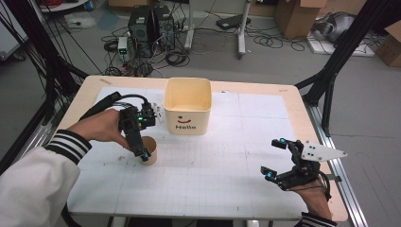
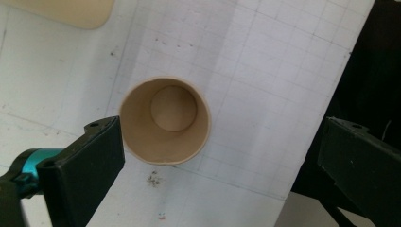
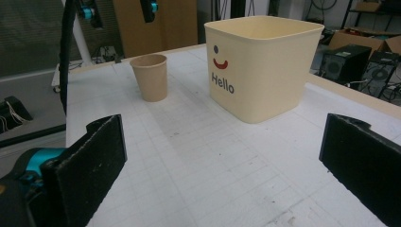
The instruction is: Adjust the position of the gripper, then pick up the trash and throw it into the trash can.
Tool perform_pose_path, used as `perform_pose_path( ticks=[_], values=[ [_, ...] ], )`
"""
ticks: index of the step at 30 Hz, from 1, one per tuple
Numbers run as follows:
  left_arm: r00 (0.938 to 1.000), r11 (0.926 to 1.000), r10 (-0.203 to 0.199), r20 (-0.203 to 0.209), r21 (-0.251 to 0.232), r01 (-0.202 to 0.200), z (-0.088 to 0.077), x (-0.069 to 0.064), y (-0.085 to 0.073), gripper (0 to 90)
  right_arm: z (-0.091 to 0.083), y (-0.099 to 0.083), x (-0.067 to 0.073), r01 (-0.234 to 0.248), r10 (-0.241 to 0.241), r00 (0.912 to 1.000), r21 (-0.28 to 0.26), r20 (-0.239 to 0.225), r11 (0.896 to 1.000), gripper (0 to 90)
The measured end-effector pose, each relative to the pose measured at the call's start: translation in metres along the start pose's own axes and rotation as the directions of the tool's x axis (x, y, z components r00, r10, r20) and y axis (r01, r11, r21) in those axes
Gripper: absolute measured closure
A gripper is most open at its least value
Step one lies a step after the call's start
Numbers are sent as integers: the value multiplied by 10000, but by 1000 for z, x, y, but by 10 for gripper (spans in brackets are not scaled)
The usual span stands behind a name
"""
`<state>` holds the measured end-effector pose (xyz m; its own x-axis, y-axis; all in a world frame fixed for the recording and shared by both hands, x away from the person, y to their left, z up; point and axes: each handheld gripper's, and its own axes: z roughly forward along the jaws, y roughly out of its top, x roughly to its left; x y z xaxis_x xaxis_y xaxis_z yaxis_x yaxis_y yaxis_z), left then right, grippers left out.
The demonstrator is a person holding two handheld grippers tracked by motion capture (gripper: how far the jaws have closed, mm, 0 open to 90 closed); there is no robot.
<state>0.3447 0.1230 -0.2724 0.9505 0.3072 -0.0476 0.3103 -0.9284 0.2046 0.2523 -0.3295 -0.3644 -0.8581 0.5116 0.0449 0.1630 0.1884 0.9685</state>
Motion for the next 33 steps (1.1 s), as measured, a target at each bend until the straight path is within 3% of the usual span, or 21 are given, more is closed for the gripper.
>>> perform_pose_path(
  ticks=[17,33],
  values=[
    [9924,9924,-1230,-83,-73,1230,2,36,-11,18,2,0,0,6,-5,10000,91,-46,10000,3],
    [9933,9934,-1148,-102,-20,1148,4,38,-9,17,5,-1,0,30,-29,10000,218,-53,9998,3]
  ],
)
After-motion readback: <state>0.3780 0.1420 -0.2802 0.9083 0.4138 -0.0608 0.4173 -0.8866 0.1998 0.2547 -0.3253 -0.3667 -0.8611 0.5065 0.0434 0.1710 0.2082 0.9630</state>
